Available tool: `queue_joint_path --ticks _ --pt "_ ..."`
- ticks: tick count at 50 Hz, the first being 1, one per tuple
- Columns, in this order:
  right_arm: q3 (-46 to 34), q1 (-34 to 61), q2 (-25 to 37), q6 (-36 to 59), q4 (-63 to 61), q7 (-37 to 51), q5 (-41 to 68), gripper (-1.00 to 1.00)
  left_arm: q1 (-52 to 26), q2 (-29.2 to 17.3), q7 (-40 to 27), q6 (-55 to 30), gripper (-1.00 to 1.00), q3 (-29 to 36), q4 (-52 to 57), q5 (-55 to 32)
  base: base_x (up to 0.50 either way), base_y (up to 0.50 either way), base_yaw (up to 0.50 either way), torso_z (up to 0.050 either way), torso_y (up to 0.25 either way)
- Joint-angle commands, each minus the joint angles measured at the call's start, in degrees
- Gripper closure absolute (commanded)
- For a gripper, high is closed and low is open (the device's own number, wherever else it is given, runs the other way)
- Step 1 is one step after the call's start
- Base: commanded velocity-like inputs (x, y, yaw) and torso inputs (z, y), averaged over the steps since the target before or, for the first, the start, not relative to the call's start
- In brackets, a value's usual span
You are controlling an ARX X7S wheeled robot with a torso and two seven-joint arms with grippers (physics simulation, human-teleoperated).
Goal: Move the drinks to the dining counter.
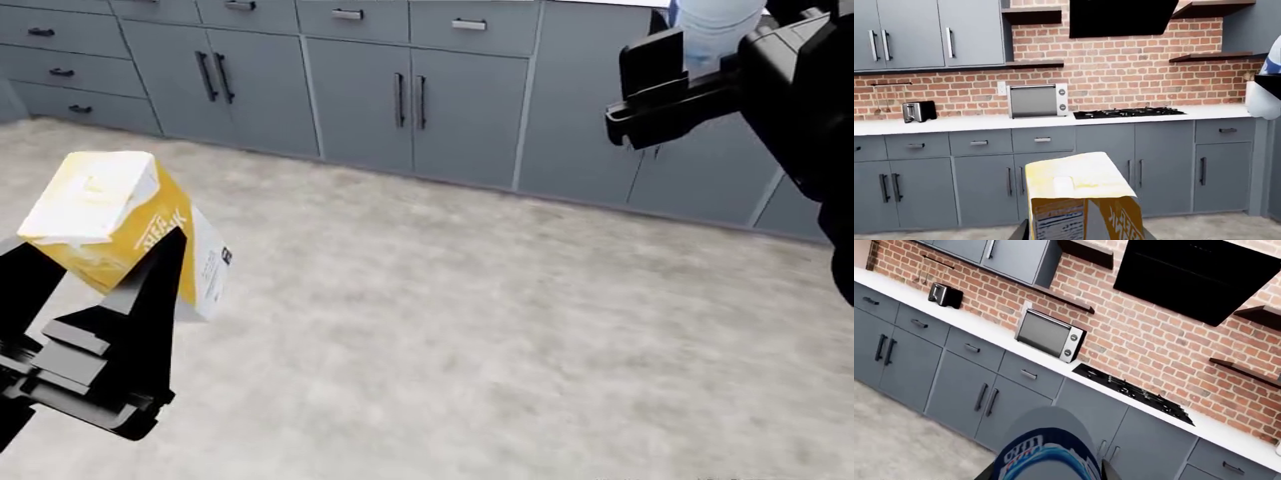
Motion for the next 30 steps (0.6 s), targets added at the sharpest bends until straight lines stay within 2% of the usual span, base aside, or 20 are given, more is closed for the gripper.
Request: queue_joint_path --ticks 1,30 --pt "-0.24 0.32 0.16 0.41 -0.16 -0.24 -1.07 1.00 0.03 -0.16 -0.24 0.57 1.00 -0.31 -0.12 -0.35 -0.39 -0.12 0.43 0.000 0.000" --pt "-0.88 0.36 0.80 -0.27 -0.43 -0.66 -0.92 1.00 0.24 0.06 0.36 0.56 1.00 -0.13 0.37 0.68 -0.37 -0.15 0.42 0.001 0.000"
